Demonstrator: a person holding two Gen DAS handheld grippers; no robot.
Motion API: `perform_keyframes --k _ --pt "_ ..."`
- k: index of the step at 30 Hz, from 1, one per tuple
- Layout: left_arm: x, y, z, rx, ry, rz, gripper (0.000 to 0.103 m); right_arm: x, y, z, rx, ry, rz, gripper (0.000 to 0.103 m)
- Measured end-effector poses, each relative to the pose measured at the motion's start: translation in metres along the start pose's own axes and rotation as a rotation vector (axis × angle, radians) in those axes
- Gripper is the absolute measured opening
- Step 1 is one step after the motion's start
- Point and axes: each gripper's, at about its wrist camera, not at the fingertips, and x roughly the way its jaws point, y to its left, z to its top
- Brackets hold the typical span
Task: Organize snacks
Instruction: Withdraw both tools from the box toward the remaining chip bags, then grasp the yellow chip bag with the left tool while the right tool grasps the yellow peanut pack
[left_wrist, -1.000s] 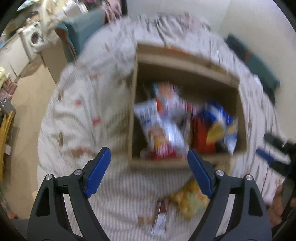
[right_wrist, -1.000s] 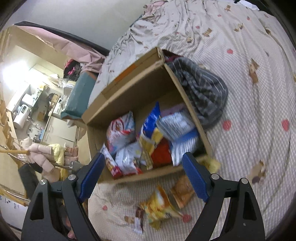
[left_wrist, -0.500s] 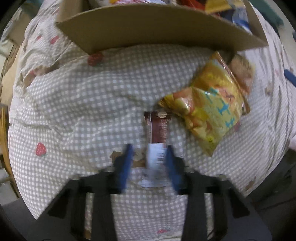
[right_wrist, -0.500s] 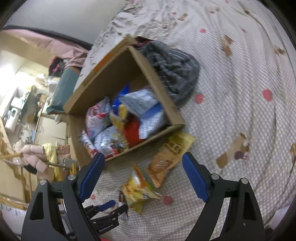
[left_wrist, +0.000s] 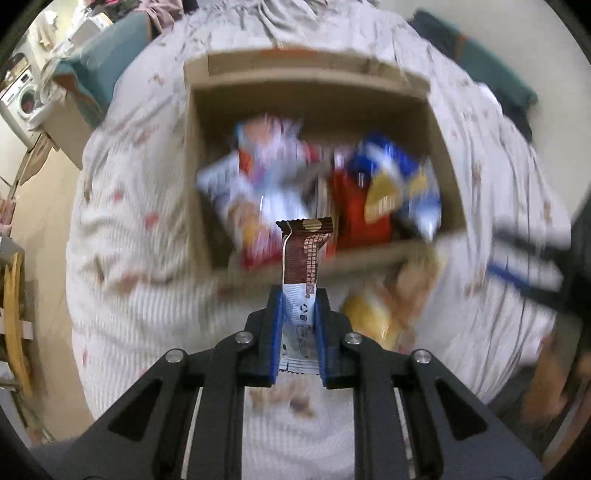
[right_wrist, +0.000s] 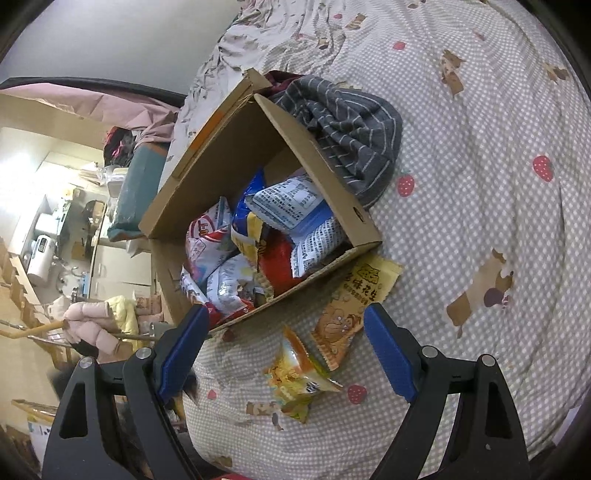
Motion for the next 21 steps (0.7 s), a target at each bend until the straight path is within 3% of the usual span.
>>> perform_keyframes --k 3,7,15,17,19,21 --pt "0.009 -0.007 0.042 -0.010 -0.038 0.009 0.013 -0.001 -0.001 0.001 0.005 -0.001 0.004 0.088" --pt "0.034 -0.008 0.081 -0.030 -0.022 -0.002 0.014 -0.003 -0.004 0.003 0.016 -0.007 0.001 0.088" --pt "0.070 0.004 0.080 -0.104 0.056 -0.038 0.016 -0.002 -0.007 0.005 0.023 -0.007 0.004 0.088" --pt "0.075 0.004 0.077 -0.106 0.084 -0.051 0.033 -0.001 -0.006 0.005 0.022 -0.004 0.003 0.088" --pt "0.072 0.007 0.071 -0.103 0.073 -0.059 0.082 -0.001 -0.005 0.005 0.017 -0.002 -0.001 0.088" --pt "0.064 0.009 0.060 -0.094 0.036 -0.063 0.090 -0.001 -0.005 0.004 0.011 -0.004 -0.009 0.088"
